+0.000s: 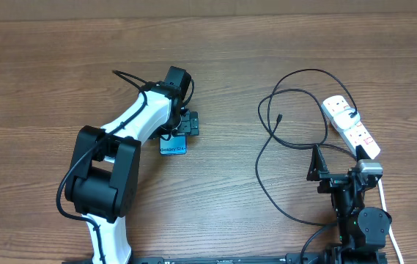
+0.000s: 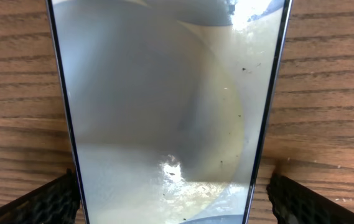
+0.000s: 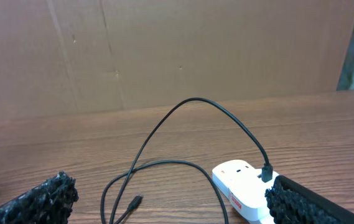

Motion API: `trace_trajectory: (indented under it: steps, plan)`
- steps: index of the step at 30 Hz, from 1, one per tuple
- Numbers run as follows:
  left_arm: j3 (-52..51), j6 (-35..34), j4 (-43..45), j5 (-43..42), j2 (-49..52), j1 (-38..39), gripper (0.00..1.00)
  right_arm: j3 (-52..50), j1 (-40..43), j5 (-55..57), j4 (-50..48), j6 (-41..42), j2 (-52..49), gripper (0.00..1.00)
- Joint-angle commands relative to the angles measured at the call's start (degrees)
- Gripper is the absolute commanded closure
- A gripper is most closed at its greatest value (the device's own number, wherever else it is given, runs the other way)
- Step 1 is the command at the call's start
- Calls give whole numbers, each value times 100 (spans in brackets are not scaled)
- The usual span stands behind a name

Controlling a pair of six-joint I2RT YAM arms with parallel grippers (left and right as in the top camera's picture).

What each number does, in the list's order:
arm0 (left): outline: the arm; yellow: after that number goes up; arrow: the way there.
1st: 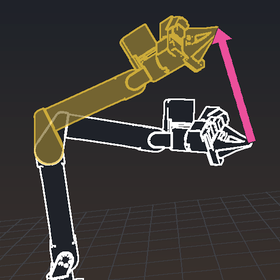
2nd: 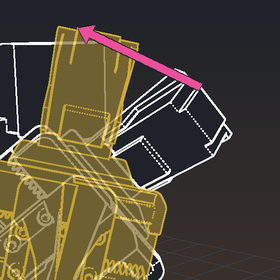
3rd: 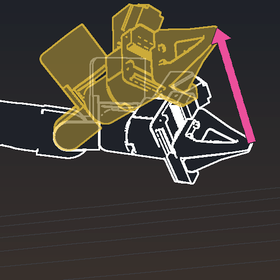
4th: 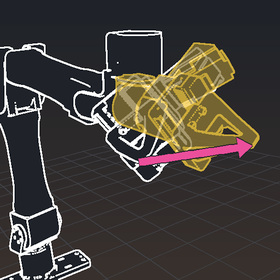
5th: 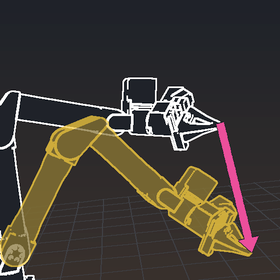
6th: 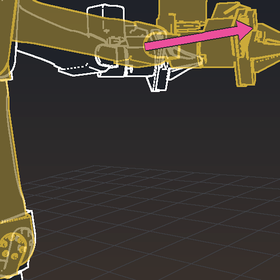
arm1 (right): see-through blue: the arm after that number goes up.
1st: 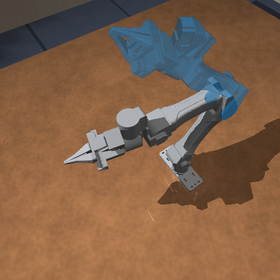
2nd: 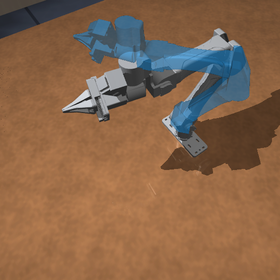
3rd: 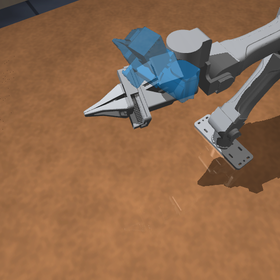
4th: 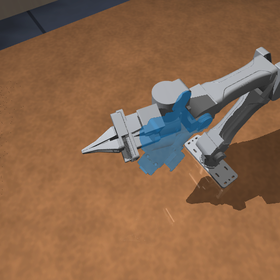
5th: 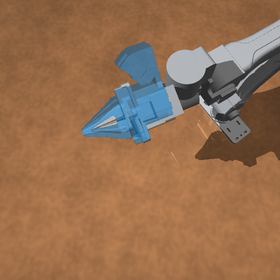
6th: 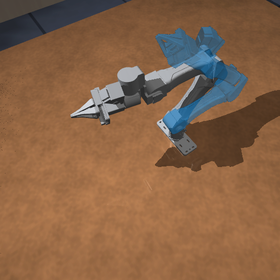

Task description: Plug charger to phone and switch on socket

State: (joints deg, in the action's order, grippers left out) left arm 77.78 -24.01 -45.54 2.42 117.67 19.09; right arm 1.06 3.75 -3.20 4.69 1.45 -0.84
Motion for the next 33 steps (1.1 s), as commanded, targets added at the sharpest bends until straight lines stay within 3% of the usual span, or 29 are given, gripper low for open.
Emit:
trace_trajectory:
  steps: [1, 21, 26, 33]
  plan:
    - [-455, 133, 105, -72, 885, -81, 0, -61, 13, -31, -26, -22, 59, 0]
    - [-455, 367, 358, 76, 887, -192, 0, -61, 13, -31, -26, -22, 61, 0]
    - [-455, 358, 293, -264, 887, -192, 0, -61, 13, -31, -26, -22, 61, 0]
    - [-455, 321, 210, -262, 890, -192, 8, -61, 13, -31, -26, -22, 61, 0]
